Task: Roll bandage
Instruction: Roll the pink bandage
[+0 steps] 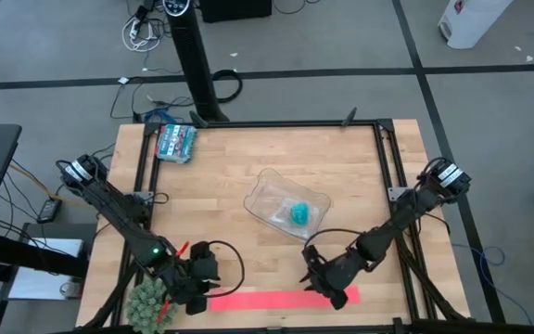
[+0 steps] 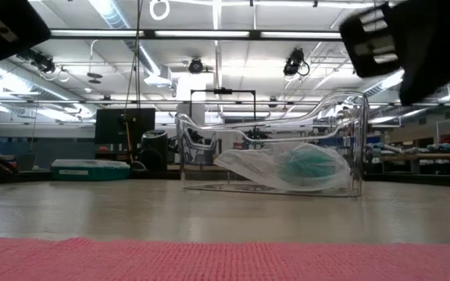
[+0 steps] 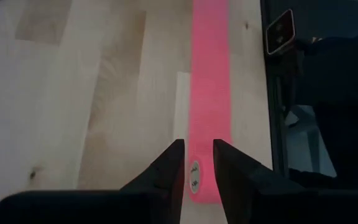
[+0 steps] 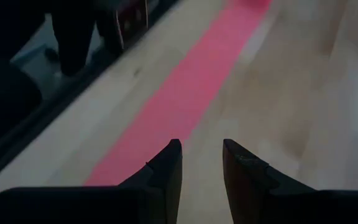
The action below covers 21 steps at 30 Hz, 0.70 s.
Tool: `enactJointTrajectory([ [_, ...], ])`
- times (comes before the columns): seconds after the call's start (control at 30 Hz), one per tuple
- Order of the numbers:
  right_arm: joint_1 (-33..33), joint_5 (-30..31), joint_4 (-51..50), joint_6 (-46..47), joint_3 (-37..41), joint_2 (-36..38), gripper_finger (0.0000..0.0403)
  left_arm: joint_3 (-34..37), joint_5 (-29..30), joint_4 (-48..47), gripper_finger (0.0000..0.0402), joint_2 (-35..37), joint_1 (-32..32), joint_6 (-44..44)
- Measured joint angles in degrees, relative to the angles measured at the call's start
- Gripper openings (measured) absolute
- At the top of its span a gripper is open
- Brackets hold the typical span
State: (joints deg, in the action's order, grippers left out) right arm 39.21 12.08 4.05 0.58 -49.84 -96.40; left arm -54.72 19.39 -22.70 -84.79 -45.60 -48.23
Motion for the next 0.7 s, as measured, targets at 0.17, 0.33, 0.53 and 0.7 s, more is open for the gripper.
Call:
enactJointTrajectory([
  [0.17,2.2,-1.3,-3.2,5.7,0.2,0.0,0.0106,0.0,0.2,0.1,0.0092,0.0,1.0,0.0],
  [0.33,4.6,-1.4,-0.6,4.9,0.6,-1.4,0.0106,0.0,0.2,0.1,0.0092,0.0,2.2,0.6],
  [0.53,5.0,-1.4,2.2,2.9,-0.5,-8.0,0.0106,0.0,0.6,0.9,0.0092,0.0,3.6,1.8],
  [0.7,5.6,1.3,3.2,2.0,-1.6,-11.2,0.0106,0.0,0.5,1.9,0.0092,0.0,3.6,1.7],
])
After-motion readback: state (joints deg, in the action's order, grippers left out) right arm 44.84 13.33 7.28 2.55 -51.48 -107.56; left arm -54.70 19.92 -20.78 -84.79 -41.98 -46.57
